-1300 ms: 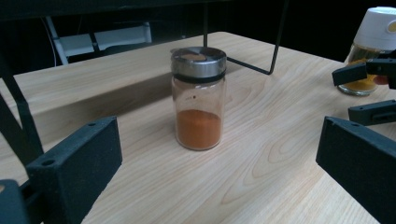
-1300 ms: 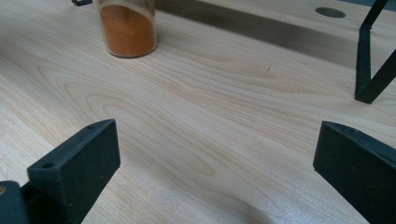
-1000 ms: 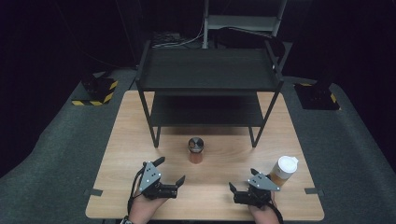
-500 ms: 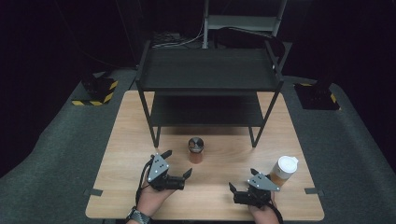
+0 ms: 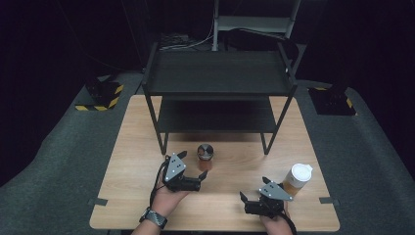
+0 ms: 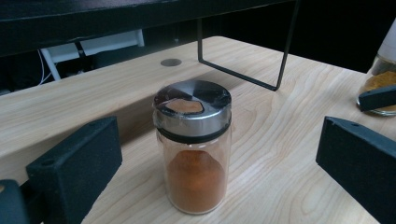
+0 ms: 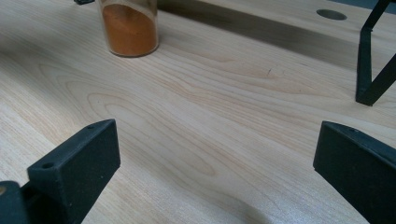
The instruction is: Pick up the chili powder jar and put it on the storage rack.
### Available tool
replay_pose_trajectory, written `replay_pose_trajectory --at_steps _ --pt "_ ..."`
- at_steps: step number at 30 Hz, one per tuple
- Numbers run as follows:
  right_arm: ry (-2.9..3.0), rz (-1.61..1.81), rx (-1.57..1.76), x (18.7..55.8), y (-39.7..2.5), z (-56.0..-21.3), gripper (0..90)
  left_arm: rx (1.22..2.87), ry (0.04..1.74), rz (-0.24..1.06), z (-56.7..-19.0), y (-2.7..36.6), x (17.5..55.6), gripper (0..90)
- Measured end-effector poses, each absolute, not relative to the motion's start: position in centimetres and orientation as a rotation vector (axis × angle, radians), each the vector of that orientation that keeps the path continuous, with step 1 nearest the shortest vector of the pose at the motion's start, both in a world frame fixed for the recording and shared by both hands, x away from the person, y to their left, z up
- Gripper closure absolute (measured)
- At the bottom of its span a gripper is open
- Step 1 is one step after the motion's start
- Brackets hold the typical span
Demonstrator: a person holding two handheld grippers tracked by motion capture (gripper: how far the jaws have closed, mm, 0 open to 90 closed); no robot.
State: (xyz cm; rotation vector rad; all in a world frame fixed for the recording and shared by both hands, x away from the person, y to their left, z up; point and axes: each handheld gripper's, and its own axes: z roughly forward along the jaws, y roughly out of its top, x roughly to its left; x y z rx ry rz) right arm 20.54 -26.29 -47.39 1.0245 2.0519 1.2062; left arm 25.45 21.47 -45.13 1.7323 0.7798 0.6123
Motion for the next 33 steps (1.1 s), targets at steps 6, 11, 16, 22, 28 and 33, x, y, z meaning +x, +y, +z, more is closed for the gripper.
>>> replay_pose_trajectory --at_steps 6,11,16,22,28,33 --pt "2.05 1.209 1.024 20.5 -26.3 -47.4 0.0 1.741 0.784 0.601 -45.4 20.9 26.8 0.5" --pt "2.049 1.212 1.025 20.5 -26.4 -47.4 0.0 1.736 0.807 0.591 -45.6 20.6 27.8 0.5" --pt "2.048 1.216 1.024 20.5 -26.4 -47.5 0.0 1.734 0.825 0.576 -45.9 20.5 28.7 0.5" --pt "2.048 1.216 1.024 20.5 -26.4 -47.5 0.0 1.721 0.833 0.567 -46.3 20.0 29.6 0.5" --pt "2.048 1.217 1.024 20.5 -26.5 -47.5 0.0 1.718 0.837 0.566 -46.8 19.7 30.2 1.6" --pt "2.048 1.214 1.024 20.5 -26.4 -47.5 0.0 1.695 0.834 0.538 -47.3 19.9 30.6 7.1"
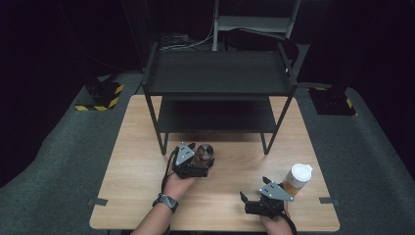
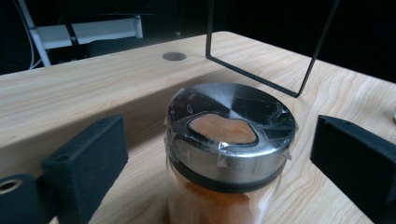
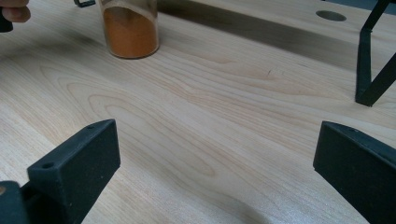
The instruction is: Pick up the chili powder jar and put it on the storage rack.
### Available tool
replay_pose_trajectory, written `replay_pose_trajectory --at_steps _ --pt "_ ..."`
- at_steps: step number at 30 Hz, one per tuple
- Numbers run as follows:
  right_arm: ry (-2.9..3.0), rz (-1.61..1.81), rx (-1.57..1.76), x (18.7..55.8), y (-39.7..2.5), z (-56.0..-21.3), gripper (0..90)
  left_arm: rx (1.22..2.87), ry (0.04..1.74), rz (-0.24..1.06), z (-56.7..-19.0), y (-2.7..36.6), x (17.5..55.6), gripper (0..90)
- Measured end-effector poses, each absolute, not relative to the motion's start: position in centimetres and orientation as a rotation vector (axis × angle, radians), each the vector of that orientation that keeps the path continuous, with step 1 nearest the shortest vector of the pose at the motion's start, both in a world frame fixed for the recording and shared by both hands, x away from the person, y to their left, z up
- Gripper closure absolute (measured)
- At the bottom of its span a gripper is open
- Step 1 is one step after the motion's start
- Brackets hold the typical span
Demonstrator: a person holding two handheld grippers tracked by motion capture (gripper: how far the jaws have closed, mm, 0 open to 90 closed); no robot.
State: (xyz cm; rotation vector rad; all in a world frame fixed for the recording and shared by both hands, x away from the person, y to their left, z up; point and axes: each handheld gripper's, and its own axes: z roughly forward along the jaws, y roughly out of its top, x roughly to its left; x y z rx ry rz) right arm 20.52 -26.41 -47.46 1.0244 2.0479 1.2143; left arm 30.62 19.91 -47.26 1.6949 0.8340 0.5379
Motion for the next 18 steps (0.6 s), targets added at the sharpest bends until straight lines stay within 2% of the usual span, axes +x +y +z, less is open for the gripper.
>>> replay_pose_trajectory --at_steps 4,7,18 --pt "2.062 1.188 1.04 20.62 -26.18 -47.18 0.0 1.694 0.828 0.536 -47.35 19.82 30.77 11.7" --pt "2.064 1.179 1.043 20.63 -26.09 -47.12 0.0 1.685 0.82 0.53 -47.51 19.92 30.84 18.8" --pt "2.06 1.185 1.045 20.61 -26.16 -47.17 0.0 1.69 0.77 0.568 -47.99 19.87 30.76 31.0"
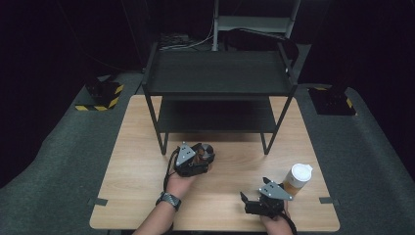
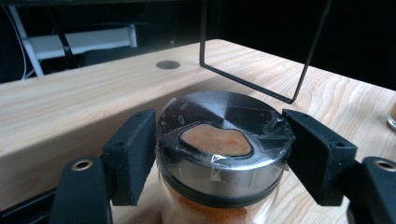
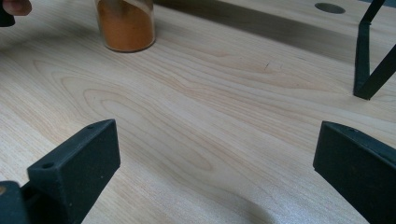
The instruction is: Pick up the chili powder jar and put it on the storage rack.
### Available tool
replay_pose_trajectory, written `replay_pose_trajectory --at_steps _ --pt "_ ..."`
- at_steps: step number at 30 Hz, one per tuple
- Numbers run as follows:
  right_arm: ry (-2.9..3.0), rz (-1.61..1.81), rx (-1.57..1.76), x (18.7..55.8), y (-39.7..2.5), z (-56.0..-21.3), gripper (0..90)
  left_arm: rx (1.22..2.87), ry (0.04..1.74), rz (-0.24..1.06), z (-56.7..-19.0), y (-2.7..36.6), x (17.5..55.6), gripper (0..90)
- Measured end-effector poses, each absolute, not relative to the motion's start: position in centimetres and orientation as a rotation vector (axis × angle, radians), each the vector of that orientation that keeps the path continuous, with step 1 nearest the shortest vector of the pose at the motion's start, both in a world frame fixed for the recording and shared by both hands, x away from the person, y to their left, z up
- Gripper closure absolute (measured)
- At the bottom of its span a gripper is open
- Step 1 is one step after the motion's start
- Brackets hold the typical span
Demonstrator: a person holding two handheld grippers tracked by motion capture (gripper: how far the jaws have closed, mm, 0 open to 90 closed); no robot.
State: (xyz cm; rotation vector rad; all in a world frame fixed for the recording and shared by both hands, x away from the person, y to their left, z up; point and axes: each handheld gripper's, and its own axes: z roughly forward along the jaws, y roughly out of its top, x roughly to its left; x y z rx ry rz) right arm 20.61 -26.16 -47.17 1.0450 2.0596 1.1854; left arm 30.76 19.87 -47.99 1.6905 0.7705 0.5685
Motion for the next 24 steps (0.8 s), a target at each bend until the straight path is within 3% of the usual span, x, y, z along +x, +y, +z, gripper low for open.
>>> replay_pose_trajectory --at_steps 24 --pt "2.057 1.188 1.045 20.6 -26.2 -47.2 0.0 1.629 0.776 0.566 -47.6 20.8 29.3 34.9"
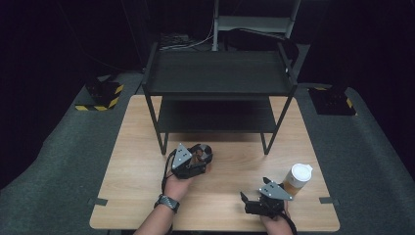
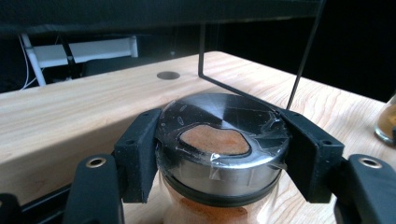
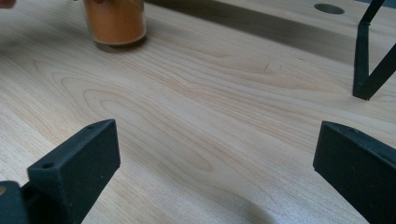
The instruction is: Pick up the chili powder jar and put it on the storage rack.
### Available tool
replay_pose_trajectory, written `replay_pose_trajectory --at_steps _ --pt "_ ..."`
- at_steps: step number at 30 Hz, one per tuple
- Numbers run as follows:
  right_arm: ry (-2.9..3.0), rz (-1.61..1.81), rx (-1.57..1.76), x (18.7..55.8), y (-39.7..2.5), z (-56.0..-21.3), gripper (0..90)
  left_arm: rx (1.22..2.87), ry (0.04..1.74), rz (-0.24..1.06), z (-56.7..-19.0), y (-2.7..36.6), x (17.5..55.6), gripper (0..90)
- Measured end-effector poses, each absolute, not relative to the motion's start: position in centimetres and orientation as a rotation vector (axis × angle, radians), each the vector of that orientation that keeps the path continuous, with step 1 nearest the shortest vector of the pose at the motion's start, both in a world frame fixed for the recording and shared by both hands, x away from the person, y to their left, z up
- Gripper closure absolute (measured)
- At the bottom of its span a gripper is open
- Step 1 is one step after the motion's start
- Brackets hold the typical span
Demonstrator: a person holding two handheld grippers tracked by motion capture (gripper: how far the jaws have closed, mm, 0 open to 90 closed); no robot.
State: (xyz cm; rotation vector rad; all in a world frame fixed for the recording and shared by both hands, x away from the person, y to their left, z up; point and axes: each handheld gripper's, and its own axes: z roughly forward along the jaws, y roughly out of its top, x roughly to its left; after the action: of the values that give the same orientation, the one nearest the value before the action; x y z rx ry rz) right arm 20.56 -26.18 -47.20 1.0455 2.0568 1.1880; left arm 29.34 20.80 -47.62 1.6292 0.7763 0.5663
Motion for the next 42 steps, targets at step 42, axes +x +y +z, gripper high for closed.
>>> replay_pose_trajectory --at_steps 42 --pt "2.067 1.179 1.028 20.6 -26.1 -47.1 0.1 1.533 0.712 0.654 -39.1 23.9 24.0 34.9"
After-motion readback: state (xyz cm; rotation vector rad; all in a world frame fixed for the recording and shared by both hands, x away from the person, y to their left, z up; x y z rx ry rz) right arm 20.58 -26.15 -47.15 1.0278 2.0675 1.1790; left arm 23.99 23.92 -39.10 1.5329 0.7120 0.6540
